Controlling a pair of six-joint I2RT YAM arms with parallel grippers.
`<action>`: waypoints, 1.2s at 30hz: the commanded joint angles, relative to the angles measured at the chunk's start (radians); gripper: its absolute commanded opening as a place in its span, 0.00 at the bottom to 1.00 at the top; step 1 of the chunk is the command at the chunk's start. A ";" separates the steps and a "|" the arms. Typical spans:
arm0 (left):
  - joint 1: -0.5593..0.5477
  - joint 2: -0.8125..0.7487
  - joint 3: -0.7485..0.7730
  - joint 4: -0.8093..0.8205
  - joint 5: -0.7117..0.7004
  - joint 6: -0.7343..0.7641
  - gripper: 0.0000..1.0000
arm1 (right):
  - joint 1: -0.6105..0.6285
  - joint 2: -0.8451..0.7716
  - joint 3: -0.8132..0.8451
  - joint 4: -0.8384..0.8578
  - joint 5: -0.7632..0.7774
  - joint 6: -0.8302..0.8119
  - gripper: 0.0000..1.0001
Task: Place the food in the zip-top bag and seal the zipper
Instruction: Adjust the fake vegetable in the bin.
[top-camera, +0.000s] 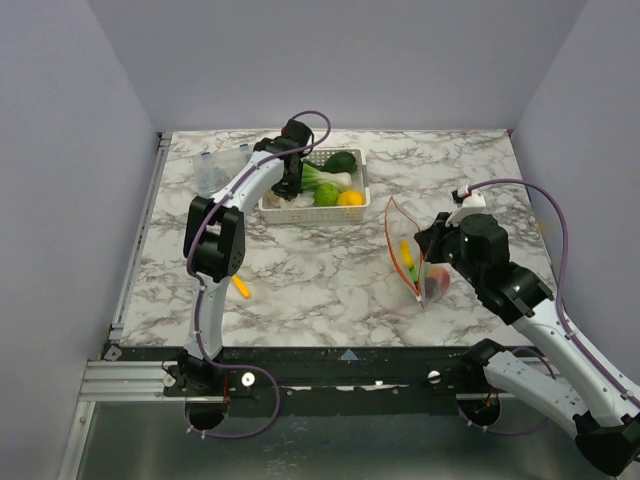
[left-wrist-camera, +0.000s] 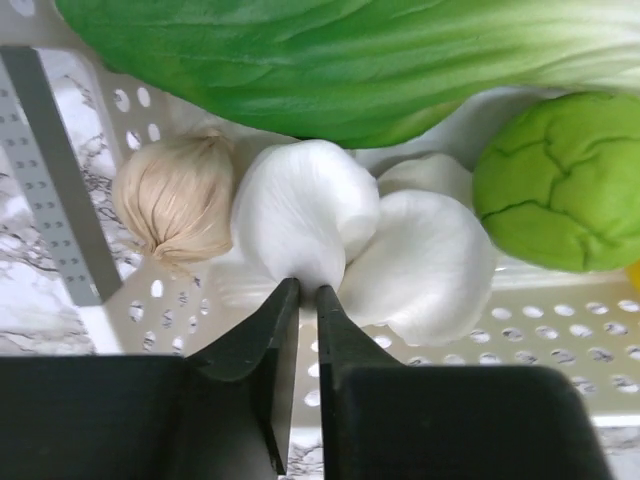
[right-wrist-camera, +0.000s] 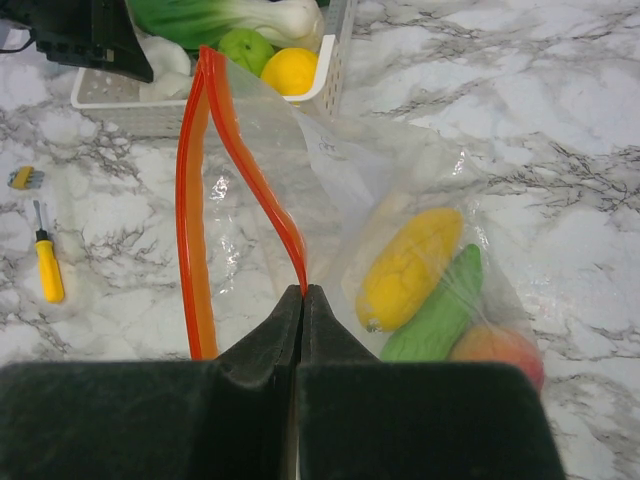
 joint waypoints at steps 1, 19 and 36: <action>0.011 -0.054 -0.034 0.028 -0.019 0.019 0.07 | 0.007 -0.001 -0.010 0.016 -0.012 0.002 0.01; 0.011 -0.348 -0.216 0.236 0.089 0.042 0.00 | 0.007 0.000 -0.010 0.018 -0.011 0.006 0.01; 0.011 -0.101 0.073 0.095 0.349 0.001 0.00 | 0.007 0.010 -0.009 0.017 -0.009 0.003 0.01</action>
